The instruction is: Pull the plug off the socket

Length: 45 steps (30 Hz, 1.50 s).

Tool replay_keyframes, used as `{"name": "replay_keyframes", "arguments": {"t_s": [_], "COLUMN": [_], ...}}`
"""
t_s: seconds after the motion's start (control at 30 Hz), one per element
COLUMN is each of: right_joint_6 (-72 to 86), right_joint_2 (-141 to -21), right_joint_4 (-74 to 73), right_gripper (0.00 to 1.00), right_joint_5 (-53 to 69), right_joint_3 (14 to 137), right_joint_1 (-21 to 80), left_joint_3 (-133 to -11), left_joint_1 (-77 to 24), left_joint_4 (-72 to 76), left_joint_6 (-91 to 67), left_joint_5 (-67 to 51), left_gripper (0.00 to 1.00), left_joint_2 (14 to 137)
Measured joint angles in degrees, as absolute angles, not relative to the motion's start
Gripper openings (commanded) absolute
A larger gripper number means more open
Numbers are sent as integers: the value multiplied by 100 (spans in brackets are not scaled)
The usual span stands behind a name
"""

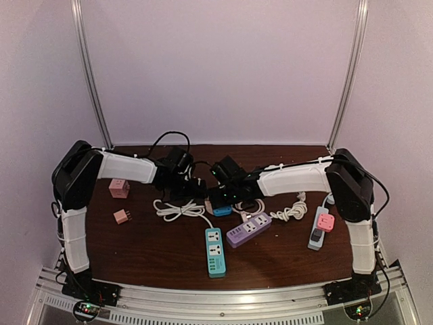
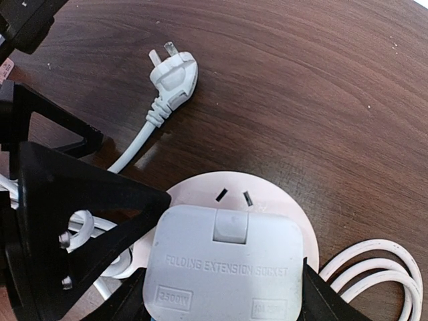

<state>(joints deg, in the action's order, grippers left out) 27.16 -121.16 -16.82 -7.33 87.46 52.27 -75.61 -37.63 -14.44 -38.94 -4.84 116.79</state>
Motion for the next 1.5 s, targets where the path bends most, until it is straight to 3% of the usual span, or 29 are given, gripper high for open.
{"name": "replay_keyframes", "arguments": {"t_s": [1.23,1.5], "right_joint_6": [2547,2397], "right_joint_2": [-11209,-11185], "right_joint_4": [-250,-215], "right_gripper": [25,25], "right_joint_5": [-1066,-690], "right_joint_3": [7345,7343], "right_joint_1": [5227,5059], "left_joint_3": [-7585,-7247], "left_joint_1": [-3981,-3625], "left_joint_4": [-1415,-1841], "left_joint_6": [-3865,-3819], "left_joint_5": [54,-353], "left_gripper": [93,92], "left_joint_2": [11743,11216]}}
